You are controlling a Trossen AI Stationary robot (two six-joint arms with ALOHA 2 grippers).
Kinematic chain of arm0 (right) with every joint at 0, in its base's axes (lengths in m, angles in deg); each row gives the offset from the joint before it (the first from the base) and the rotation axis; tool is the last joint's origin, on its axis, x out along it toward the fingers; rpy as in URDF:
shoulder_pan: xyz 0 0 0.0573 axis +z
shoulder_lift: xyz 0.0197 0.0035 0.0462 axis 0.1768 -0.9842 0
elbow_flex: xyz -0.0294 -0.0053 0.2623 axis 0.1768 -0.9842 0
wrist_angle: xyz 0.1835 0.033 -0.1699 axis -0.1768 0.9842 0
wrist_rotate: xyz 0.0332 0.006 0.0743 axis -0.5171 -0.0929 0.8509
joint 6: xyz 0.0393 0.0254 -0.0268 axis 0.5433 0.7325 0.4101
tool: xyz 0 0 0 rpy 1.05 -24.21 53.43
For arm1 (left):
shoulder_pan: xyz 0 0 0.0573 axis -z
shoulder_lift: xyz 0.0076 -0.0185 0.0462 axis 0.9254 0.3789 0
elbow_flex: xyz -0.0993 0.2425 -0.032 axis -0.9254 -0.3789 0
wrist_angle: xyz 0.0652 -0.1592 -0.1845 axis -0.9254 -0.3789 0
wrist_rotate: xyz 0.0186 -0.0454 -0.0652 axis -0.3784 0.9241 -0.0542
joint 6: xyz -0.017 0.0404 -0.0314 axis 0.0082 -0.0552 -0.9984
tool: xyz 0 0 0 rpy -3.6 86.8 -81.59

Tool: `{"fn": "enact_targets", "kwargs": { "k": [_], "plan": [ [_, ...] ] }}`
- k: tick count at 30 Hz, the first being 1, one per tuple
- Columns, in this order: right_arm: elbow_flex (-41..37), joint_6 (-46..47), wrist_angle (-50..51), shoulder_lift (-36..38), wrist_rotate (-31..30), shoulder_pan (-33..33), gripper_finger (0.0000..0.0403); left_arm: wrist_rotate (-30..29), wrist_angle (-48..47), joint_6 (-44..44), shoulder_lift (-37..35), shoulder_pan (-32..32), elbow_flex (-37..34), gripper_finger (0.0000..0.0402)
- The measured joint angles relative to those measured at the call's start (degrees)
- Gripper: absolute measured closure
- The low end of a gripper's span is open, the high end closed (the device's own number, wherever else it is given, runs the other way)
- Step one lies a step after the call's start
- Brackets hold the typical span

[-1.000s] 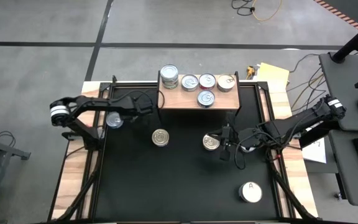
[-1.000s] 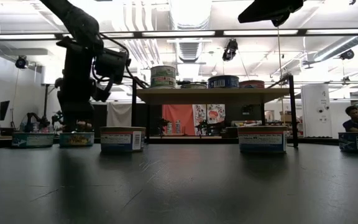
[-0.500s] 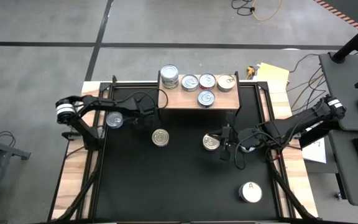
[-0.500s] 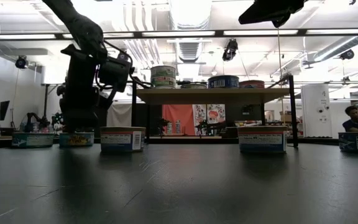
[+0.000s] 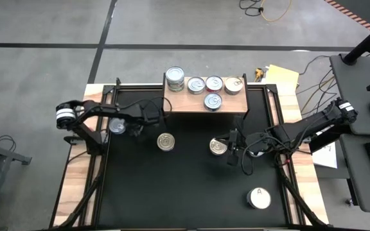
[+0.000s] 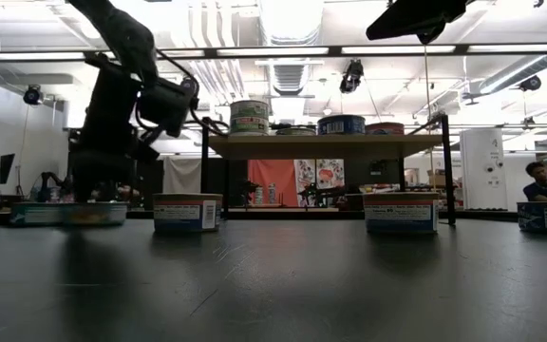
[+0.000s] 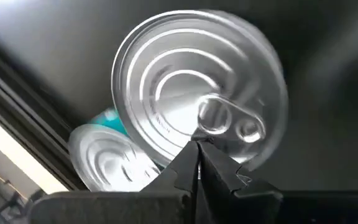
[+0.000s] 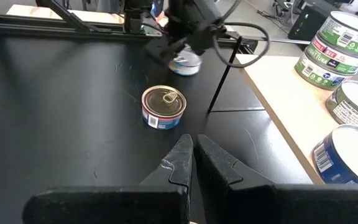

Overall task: Stack canned seafood by type on shelf
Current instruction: Put the yellow tuna can on the shelf

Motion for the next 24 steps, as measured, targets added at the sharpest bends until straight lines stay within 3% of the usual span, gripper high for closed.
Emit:
{"fn": "enact_targets", "kwargs": {
  "k": [7, 14, 21, 24],
  "plan": [
    [0.0, 0.0, 0.0, 0.0, 0.0, 0.0, 0.0390, 8.7, -0.6, -1.7, 0.0, 7.9, 2.1, 0.0402],
    [0.0, 0.0, 0.0, 0.0, 0.1, 0.0, 0.0390, 17.7, 0.6, -8.7, 0.1, 19.3, 3.4, 0.0402],
    [0.0, 0.9, 0.0, 0.0, 0.1, 0.0, 0.0390, 18.5, 4.5, -17.9, 0.2, 31.4, 7.2, 0.0402],
    [0.0, 2.0, 0.0, 0.0, 0.2, 0.0, 0.0390, 13.8, 5.7, -20.1, 0.2, 35.0, 10.5, 0.0402]
  ]
}}
